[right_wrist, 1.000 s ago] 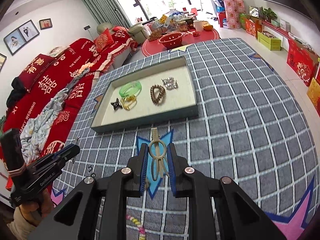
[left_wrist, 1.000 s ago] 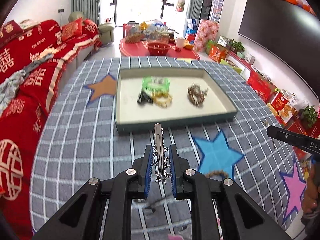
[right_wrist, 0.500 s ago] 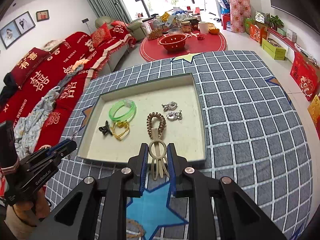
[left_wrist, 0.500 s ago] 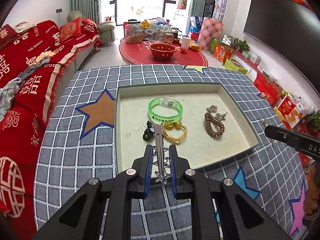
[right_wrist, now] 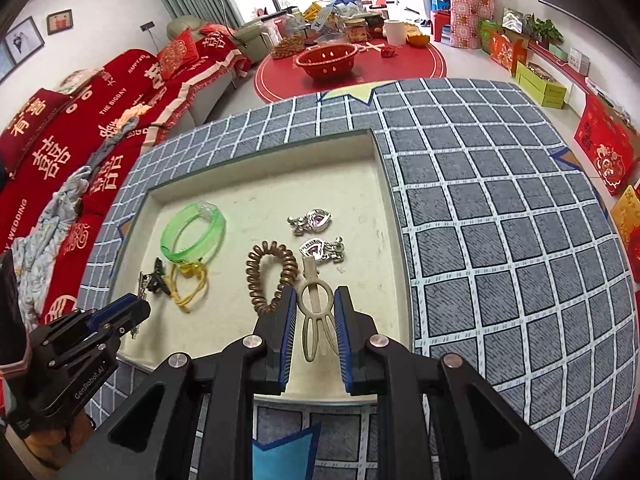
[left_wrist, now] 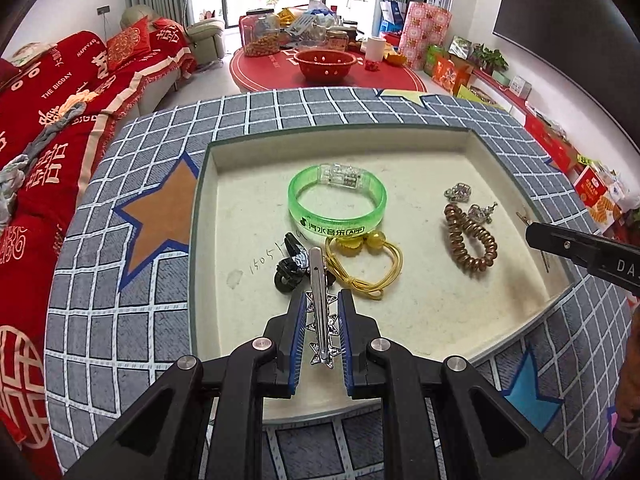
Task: Organize jewelry
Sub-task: 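Carry the silver clip and beige claw clip into the tray and open both tools, then lift both tools from the tray back toward the remaining bracelets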
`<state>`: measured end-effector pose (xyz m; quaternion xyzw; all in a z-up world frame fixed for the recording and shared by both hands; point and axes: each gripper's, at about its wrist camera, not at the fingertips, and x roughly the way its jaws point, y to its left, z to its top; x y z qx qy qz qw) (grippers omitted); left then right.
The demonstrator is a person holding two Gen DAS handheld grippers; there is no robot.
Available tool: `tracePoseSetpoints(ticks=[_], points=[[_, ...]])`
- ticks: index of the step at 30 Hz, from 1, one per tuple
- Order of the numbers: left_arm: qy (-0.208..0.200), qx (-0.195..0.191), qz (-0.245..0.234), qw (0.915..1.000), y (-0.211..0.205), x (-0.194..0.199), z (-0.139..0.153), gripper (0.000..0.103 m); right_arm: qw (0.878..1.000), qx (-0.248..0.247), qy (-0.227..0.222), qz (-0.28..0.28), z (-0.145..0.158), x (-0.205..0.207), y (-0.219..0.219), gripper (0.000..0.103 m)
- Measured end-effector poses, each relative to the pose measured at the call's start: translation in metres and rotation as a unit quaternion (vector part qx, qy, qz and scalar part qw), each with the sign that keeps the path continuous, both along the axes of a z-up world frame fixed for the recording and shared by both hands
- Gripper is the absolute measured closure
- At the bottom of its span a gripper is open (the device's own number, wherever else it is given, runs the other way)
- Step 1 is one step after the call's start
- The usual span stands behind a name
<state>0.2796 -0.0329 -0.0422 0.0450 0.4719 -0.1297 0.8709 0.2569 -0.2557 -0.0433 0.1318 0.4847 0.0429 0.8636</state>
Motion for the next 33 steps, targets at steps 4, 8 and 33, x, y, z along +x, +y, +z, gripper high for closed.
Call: tracePoseSetpoints(ticks=[4,8,33], points=[[0.005,0.006,-0.002,1.0000,-0.004,0.002,-0.005,0.074,1.000,-0.009,0.016,0.000,-0.014,0.005,0.001,0.082],[0.002,0.023,-0.006,0.9997,-0.010,0.001,-0.009,0.074,1.000,-0.012,0.028,0.000,-0.024,0.008,0.001,0.082],[-0.042,0.043,0.005,0.9982,-0.012,-0.015,0.020,0.073,0.998,0.058,-0.017,-0.021,0.008,-0.020,-0.011,0.036]])
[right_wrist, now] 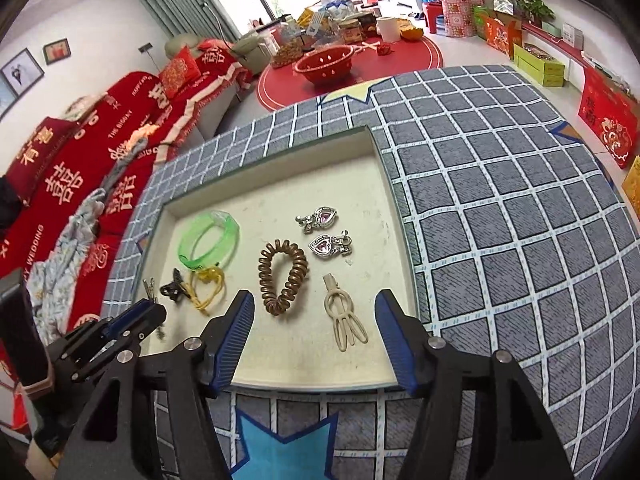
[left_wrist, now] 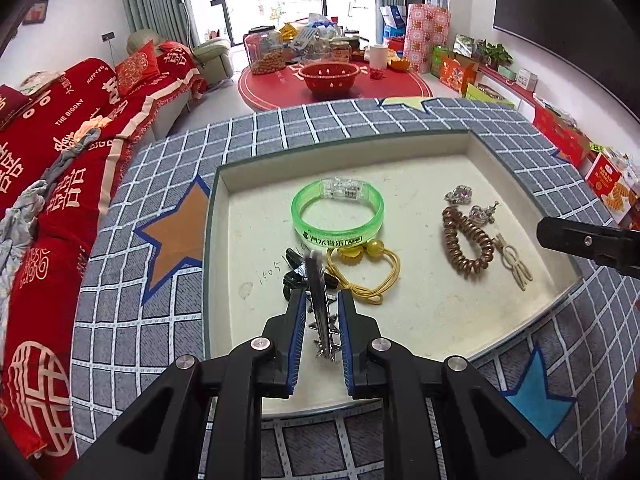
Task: Organize jewelry
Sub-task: 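Lift both tools from the tray back toward the remaining bracelets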
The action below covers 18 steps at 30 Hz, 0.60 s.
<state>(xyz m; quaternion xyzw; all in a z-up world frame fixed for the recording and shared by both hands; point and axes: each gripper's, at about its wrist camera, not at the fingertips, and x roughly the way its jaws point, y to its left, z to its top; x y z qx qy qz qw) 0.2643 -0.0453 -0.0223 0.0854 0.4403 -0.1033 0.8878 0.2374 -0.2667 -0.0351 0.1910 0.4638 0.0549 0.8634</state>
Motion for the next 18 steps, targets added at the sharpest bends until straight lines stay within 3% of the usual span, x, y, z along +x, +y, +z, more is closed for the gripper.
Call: tracePoseSetpoints(ticks=[2,5,6,7,8,10,15,18], points=[[-0.010,-0.007,0.000,0.9999,0.002,-0.005,0.008,0.073,1.000,0.006,-0.007,-0.003,0.007,-0.007,-0.002,0.036],[-0.019,-0.019,-0.004,0.9996,0.005,-0.012,0.018,0.073,1.000,0.018,-0.018,-0.008,0.017,-0.019,-0.004,0.027],[-0.024,-0.021,-0.004,0.9995,0.005,-0.016,0.021,0.069,1.000,0.021,-0.022,-0.009,0.020,-0.023,-0.006,0.025],[-0.027,-0.022,-0.004,0.9994,0.006,-0.020,0.024,0.028,0.999,0.023,-0.025,-0.009,0.023,-0.027,-0.006,0.023],[-0.033,-0.023,-0.001,0.9992,0.007,-0.024,0.027,0.002,0.999,0.026,-0.030,-0.011,0.027,-0.032,-0.006,0.023],[-0.069,-0.029,0.007,0.9972,0.011,-0.037,0.039,0.000,0.999,0.032,-0.035,-0.011,0.033,-0.039,-0.005,0.020],[-0.085,-0.018,0.006,0.9962,0.016,-0.060,0.058,0.000,0.998,0.038,-0.053,-0.014,0.047,-0.062,-0.006,0.014],[-0.083,-0.031,0.005,0.9960,0.023,-0.073,0.062,0.000,0.997,0.038,-0.069,-0.022,0.056,-0.077,-0.006,0.014]])
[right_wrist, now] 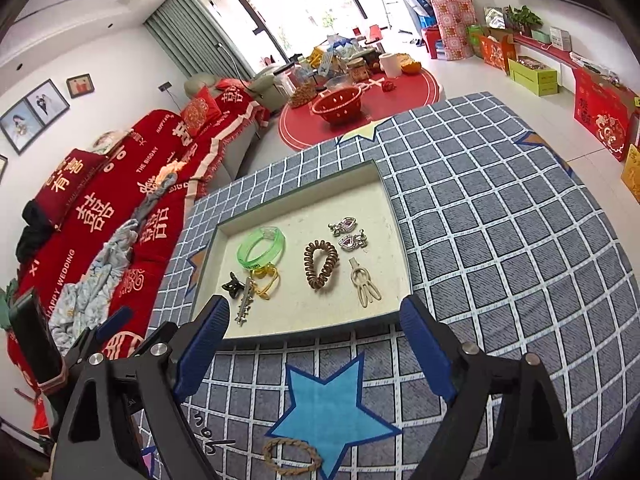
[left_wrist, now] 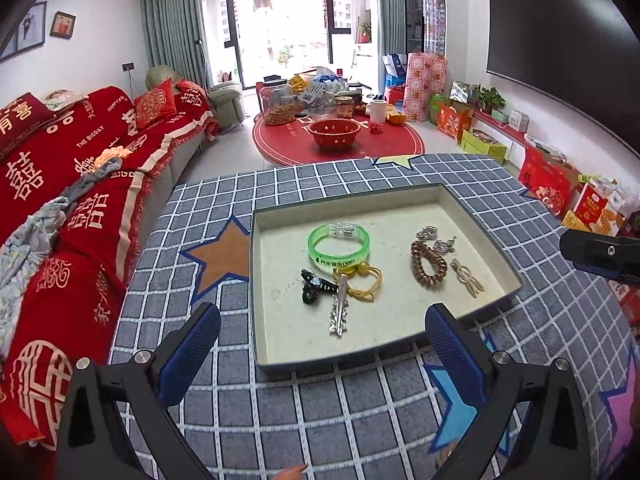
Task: Organize jewelry
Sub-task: 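Lift both tools from the tray back toward the remaining bracelets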
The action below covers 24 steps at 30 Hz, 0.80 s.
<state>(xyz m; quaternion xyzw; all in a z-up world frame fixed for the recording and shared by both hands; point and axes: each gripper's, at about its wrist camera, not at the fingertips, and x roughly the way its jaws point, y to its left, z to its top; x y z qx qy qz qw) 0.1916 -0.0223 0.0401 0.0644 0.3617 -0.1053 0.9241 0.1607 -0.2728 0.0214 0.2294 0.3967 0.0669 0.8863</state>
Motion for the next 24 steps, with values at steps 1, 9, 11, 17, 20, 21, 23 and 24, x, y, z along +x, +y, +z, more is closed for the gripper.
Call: tracePoseSetpoints(ticks=[1,9,11,17,20,21,23,24], points=[[0.002,-0.003,0.000,1.0000,0.002,-0.005,0.001,0.000,1.000,-0.002,-0.006,-0.003,0.003,-0.005,0.000,0.012],[0.014,-0.008,-0.006,0.9999,0.007,-0.044,-0.008,0.000,0.999,-0.013,-0.051,-0.013,0.019,-0.045,0.011,0.000],[0.017,-0.012,-0.003,0.9998,0.009,-0.052,-0.008,0.000,0.998,-0.006,-0.057,-0.018,0.020,-0.054,0.012,0.000],[0.022,-0.011,0.005,0.9997,0.015,-0.072,-0.015,0.000,0.998,-0.018,-0.055,-0.011,0.019,-0.076,0.023,0.000],[0.026,-0.014,0.009,0.9995,0.019,-0.081,-0.018,0.000,0.998,-0.029,-0.053,-0.003,0.018,-0.086,0.030,0.000],[0.027,-0.017,0.011,0.9994,0.021,-0.086,-0.020,0.000,0.998,-0.032,-0.050,0.000,0.018,-0.089,0.033,0.000],[0.028,-0.022,0.013,0.9993,0.024,-0.092,-0.021,0.000,0.998,-0.044,-0.043,0.000,0.018,-0.095,0.037,0.000],[0.028,-0.023,0.013,0.9993,0.025,-0.095,-0.022,0.000,0.998,-0.049,-0.041,-0.001,0.017,-0.098,0.038,0.000]])
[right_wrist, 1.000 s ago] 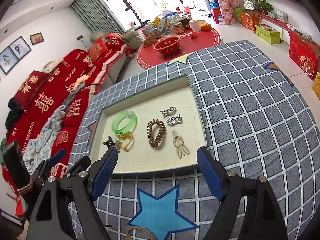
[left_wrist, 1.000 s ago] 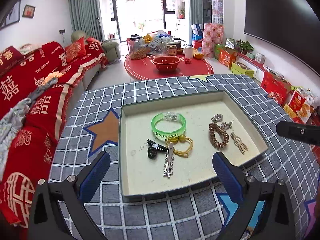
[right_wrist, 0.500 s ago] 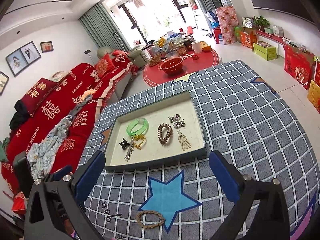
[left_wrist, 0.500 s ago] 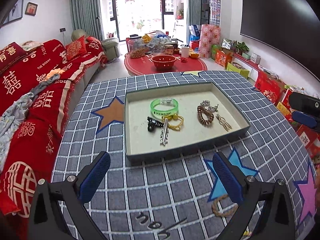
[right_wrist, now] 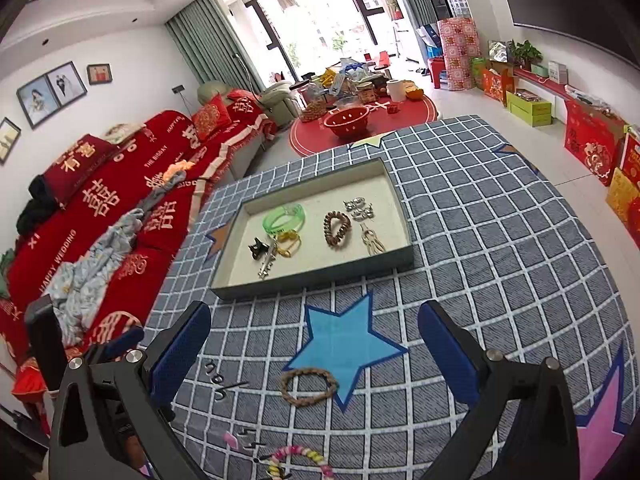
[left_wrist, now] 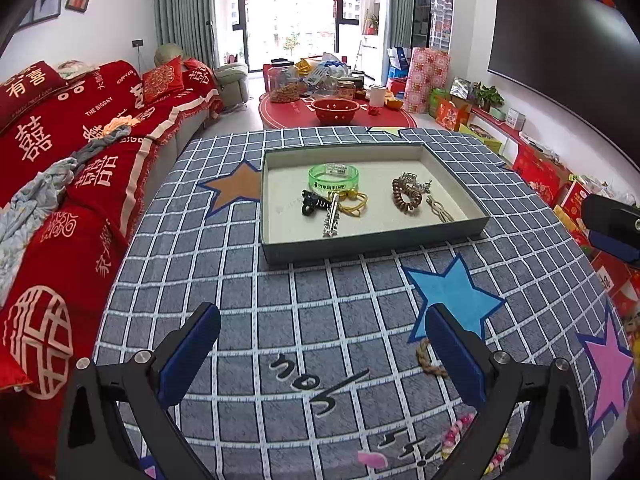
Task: Organize jewelry
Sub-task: 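Lift both tools from the tray back toward the remaining bracelets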
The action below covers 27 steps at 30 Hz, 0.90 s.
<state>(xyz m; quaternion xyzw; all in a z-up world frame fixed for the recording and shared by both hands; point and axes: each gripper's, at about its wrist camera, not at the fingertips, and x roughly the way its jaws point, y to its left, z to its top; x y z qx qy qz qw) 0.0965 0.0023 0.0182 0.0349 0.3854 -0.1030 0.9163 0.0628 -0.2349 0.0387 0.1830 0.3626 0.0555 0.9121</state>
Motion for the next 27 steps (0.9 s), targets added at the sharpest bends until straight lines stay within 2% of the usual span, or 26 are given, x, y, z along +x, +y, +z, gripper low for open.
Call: tracePoseSetpoints(ticks=[5,9,18,27], points=[[-0.003,-0.004,0.008,1.0000,0.008,-0.013,-0.007,0.000,1.000,-0.007,0.008,-0.007,-0.004,-0.016,0.002,0.000],[0.015,-0.016,0.011,0.9997,0.016,-0.023,-0.020,0.000,1.000,-0.010,0.024,-0.005,-0.018,-0.028,0.005,0.000],[0.051,-0.018,0.016,0.9984,0.030,-0.042,-0.055,0.000,0.997,-0.023,0.077,0.020,-0.066,-0.055,0.022,0.000],[0.058,-0.014,0.035,0.9976,0.041,-0.046,-0.070,0.000,0.989,-0.081,0.100,0.069,-0.098,-0.081,0.057,0.000]])
